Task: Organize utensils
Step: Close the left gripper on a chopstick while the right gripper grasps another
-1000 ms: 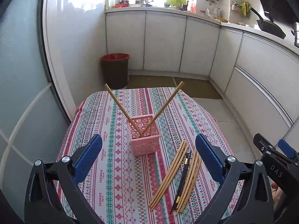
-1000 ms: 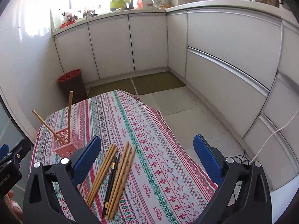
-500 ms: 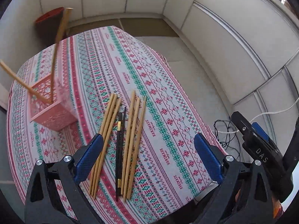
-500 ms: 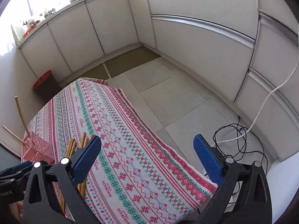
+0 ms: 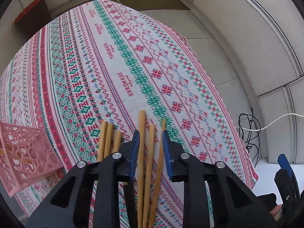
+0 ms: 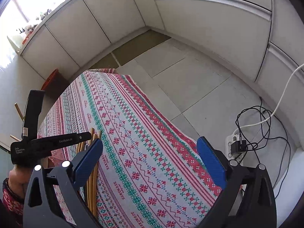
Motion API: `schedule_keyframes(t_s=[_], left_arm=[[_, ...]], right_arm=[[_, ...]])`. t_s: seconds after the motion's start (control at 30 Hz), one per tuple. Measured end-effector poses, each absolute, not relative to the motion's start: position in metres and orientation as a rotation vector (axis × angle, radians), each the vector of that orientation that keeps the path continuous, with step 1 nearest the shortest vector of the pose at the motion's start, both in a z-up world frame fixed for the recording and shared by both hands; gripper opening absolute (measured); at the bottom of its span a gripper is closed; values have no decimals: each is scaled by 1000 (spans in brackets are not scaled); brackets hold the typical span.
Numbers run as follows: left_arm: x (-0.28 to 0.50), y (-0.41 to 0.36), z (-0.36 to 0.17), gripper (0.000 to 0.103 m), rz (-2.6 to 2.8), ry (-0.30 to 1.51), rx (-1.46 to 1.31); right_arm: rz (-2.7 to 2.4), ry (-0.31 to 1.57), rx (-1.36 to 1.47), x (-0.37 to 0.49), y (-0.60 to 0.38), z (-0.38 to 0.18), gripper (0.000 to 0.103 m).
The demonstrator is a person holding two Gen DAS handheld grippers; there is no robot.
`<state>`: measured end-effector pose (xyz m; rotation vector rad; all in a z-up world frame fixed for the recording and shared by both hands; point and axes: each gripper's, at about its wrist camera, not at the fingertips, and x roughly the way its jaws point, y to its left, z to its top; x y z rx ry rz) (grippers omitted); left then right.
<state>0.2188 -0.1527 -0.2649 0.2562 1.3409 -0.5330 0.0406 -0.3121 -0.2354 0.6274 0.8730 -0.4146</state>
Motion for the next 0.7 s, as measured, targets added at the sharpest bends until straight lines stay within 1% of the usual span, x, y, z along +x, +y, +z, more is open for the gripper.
schedule_keyframes(t_s=[0.1, 0.3, 0.4, 0.57, 0.7], left_arm=[[227, -152, -268, 17, -508, 1335, 258], [228, -163, -273, 11, -529, 1330, 300], [228, -167, -281, 10, -509, 1330, 328], [229, -158, -284, 10, -525, 1329, 285], [236, -141, -279, 11, -548, 1358, 186]], right_arm=[[-408, 902, 666, 45, -319, -244, 96], [-418, 906, 739, 42, -329, -252, 96], [-412, 909, 726, 43, -327, -251, 96], [-406, 921, 705, 46, -322, -252, 96], [-391, 934, 720, 47, -318, -253, 96]])
